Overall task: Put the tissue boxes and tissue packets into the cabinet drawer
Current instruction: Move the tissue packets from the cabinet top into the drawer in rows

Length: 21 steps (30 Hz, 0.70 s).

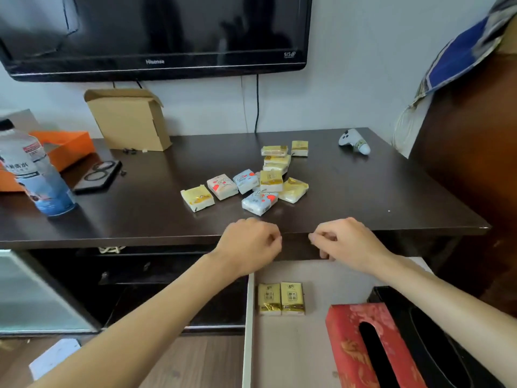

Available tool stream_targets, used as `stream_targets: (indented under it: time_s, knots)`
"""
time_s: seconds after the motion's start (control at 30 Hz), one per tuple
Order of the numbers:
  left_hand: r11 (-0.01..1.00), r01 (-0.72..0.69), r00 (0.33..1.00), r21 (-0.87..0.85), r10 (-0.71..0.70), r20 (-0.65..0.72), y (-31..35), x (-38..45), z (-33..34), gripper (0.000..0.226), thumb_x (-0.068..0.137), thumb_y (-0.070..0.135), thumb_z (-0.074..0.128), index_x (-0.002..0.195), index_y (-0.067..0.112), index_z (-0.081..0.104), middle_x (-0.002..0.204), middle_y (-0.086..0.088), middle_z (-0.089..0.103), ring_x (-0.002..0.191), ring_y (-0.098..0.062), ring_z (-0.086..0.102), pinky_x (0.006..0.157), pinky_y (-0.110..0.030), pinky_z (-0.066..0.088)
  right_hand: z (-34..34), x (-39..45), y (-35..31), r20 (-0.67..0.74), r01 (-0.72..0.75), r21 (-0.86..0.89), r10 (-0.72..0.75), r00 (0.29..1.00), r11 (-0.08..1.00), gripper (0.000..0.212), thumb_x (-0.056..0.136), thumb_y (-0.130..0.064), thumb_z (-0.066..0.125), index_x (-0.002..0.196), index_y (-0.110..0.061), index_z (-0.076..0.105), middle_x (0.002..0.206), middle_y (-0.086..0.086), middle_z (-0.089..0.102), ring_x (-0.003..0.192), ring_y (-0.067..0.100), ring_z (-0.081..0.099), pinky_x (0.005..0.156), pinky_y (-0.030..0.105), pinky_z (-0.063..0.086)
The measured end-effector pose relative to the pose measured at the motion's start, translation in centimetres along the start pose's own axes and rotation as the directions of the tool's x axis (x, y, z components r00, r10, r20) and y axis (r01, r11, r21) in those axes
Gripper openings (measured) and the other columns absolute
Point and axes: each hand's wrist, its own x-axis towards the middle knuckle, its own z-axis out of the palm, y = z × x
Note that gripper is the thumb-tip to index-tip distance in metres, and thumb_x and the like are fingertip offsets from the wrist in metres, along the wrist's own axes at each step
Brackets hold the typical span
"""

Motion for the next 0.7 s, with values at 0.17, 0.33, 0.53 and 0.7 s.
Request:
stream_targets:
  time_s: [0.17, 0.33, 0.53, 0.7]
  knots:
    - [0.997, 0.069, 0.989, -0.028, -0.072, -0.133, 0.0, 5.4, -6.5, 0.026, 0.090, 0.040, 0.047, 0.091, 0.032, 0.072, 0.088, 0.010, 0.071, 0.081, -0.018, 0.064, 0.069, -0.035, 0.053, -5.5, 3.7, -1.0, -0.142, 0.005, -0.010, -0.006, 0.990, 1.000, 0.032, 0.096, -0.045, 0.051, 0.074, -0.032, 0.071, 0.063, -0.022, 0.070, 0.059, -0.001, 0.065, 0.068, 0.033, 0.058]
    - [0.976, 0.219, 0.965, 0.005, -0.216, -0.150, -2.5, 10.5, -9.1, 0.026, 0.085, 0.033, 0.053, 0.103, 0.030, 0.071, 0.102, 0.002, 0.071, 0.095, -0.027, 0.064, 0.083, -0.041, 0.054, -7.4, 8.8, -1.5, -0.102, -0.029, -0.038, 0.025, 0.994, 0.999, 0.014, 0.091, -0.044, 0.058, 0.091, -0.038, 0.070, 0.088, -0.020, 0.071, 0.089, 0.010, 0.067, 0.074, 0.035, 0.054]
    - [0.883, 0.455, 0.889, 0.110, -0.445, -0.110, -10.7, 8.4, -7.8, 0.041, 0.085, 0.030, 0.061, 0.125, 0.023, 0.061, 0.126, -0.004, 0.061, 0.115, -0.029, 0.055, 0.085, -0.041, 0.048, -3.7, 11.8, -4.9, -0.215, 0.156, -0.014, -0.155, 0.964, 0.988, 0.022, 0.093, -0.028, 0.060, 0.113, -0.030, 0.070, 0.112, -0.014, 0.066, 0.104, 0.010, 0.058, 0.079, 0.038, 0.051]
    - [0.814, 0.577, 0.810, 0.064, -0.581, 0.076, -15.1, 4.6, -5.8, 0.064, 0.085, 0.055, 0.062, 0.137, 0.019, 0.051, 0.133, -0.008, 0.056, 0.120, -0.029, 0.050, 0.087, -0.042, 0.044, -0.6, 14.6, -10.5, -0.055, 0.271, -0.058, -0.274, 0.960, 0.961, 0.031, 0.093, -0.019, 0.057, 0.122, -0.027, 0.065, 0.126, -0.007, 0.059, 0.121, 0.017, 0.048, 0.089, 0.041, 0.046]
